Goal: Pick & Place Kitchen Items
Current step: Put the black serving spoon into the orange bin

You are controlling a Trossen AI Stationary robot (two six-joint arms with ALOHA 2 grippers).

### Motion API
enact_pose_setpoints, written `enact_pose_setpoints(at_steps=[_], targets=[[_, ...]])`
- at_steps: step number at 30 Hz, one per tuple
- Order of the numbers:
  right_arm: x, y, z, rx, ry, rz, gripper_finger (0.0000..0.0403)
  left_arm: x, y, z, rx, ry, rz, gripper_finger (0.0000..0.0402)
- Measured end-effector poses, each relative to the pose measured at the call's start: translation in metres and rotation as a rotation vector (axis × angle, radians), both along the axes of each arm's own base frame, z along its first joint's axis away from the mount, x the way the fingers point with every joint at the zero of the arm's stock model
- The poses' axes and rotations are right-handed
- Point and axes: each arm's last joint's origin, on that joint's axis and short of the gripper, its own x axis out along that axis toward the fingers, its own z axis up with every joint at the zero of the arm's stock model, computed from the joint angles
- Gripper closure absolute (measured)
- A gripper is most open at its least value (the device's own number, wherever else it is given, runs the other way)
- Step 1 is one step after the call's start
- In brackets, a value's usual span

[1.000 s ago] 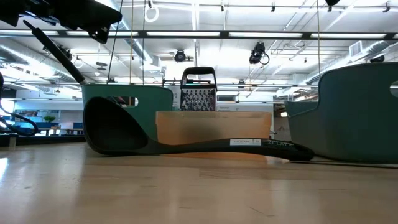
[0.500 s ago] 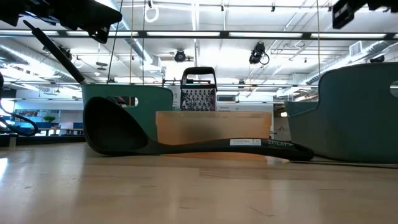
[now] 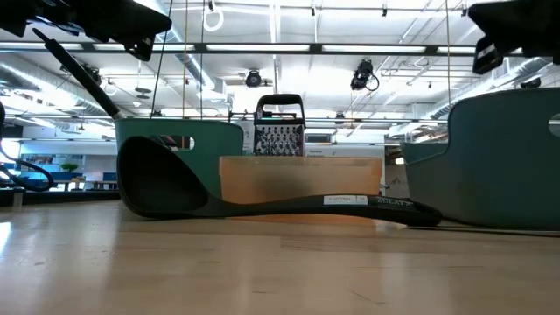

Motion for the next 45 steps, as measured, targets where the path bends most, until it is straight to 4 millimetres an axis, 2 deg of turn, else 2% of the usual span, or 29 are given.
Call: enact_pose_setpoints(at_steps=[4,9,16,18,23,27,32,36,39,45], targets=[[0.002,0.001,-0.018,0.002,-0.004,-0.002,0.0397,0.000,0.000,0.000,0.000,0.000,0.000,0.0383],[0.002,-0.001,-0.017,0.047,0.004,-0.039,0.0395,0.000,0.001,0.000,0.003,0.000,0.018,0.0383],[0.002,-0.001,-0.017,0.061,-0.003,-0.037,0.0381,0.000,0.005,0.002,-0.011,-0.012,0.167,0.0391],[0.002,-0.001,-0.015,0.061,-0.018,-0.038,0.0380,0.001,0.005,0.012,-0.011,-0.036,0.198,0.0396],[0.002,-0.001,-0.015,0.036,-0.016,-0.045,0.0379,0.018,0.004,0.059,-0.051,-0.068,0.274,0.0395],[0.002,-0.001,-0.014,0.044,-0.029,-0.059,0.0378,0.048,0.007,0.096,-0.055,-0.003,0.383,0.0396],[0.001,-0.003,-0.012,0.058,-0.046,-0.095,0.0378,0.102,0.011,0.116,0.062,0.090,0.437,0.0391],[0.001,-0.003,-0.012,0.059,-0.048,-0.096,0.0378,0.149,0.020,0.114,0.134,0.209,0.468,0.0383],[0.001,-0.003,-0.012,0.059,-0.048,-0.093,0.0378,0.181,0.030,0.107,0.109,0.304,0.470,0.0368],[0.001,-0.002,-0.012,0.056,-0.049,-0.072,0.0378,0.236,0.045,0.085,0.031,0.414,0.418,0.0284]])
